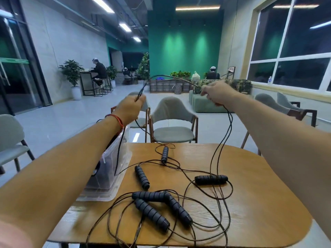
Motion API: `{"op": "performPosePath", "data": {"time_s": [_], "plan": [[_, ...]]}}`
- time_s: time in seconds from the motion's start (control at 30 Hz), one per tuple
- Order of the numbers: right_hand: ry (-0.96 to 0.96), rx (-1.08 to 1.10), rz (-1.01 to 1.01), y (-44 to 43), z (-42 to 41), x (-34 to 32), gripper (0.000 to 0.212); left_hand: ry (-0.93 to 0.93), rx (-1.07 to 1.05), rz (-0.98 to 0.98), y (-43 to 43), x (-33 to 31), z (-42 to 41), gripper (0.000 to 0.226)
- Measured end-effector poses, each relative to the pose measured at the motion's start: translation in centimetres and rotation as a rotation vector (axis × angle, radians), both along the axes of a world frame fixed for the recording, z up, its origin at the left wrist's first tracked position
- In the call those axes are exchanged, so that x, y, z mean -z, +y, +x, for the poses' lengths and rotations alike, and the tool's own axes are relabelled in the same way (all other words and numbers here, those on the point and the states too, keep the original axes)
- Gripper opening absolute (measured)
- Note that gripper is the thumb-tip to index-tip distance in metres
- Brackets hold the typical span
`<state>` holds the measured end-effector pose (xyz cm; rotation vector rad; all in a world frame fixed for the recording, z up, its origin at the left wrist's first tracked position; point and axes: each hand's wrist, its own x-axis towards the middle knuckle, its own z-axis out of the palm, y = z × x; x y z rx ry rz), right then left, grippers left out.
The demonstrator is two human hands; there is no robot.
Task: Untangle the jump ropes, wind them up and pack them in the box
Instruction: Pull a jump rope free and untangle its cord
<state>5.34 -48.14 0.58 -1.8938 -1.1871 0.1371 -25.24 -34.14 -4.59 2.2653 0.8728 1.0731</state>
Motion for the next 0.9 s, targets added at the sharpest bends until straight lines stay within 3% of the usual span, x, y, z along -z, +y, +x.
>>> {"op": "performPosePath", "data": {"time_s": [0.2, 0.23, 0.37, 0.43, 0.5, 0.57, 0.63, 0.7, 0.77, 0.9], "plan": [[-0.07, -0.103, -0.162, -1.4, -0.8, 1.7, 0.02, -0.197, -0.077, 0.123, 0.2, -7.4, -0.2, 0.047], [-0.073, -0.122, -0.173, -1.5, -1.1, 1.9, 0.024, -0.168, -0.058, 0.134, 0.0, -8.0, -0.1, 0.047], [-0.09, -0.262, -0.045, -0.6, -3.4, 2.0, 0.083, 0.011, 0.008, 0.197, -1.3, -7.7, 1.6, 0.046], [-0.133, -0.312, 0.134, 0.1, -5.3, 1.4, 0.094, 0.068, 0.017, 0.222, -1.8, -6.7, 2.6, 0.045], [-0.324, -0.314, 0.267, 0.1, -7.6, 0.4, 0.099, 0.185, 0.023, 0.26, -2.3, -5.5, 3.4, 0.042], [-0.632, -0.285, 0.25, 0.2, -9.5, -0.6, 0.095, 0.296, 0.037, 0.303, -2.9, -4.7, 4.1, 0.039], [-0.805, -0.294, 0.033, 0.3, -10.7, -1.0, 0.078, 0.335, 0.044, 0.345, -3.4, -4.4, 4.4, 0.036], [-0.772, -0.331, -0.137, 0.6, -11.3, -0.6, 0.045, 0.315, 0.069, 0.381, -3.7, -4.5, 4.5, 0.029], [-0.722, -0.345, -0.113, 0.9, -11.0, 0.0, 0.021, 0.307, 0.108, 0.429, -3.8, -4.7, 4.2, 0.024], [-0.743, -0.343, -0.018, 0.0, -10.1, 0.2, 0.021, 0.384, 0.169, 0.4, -3.4, -4.2, 2.7, 0.02]]}}
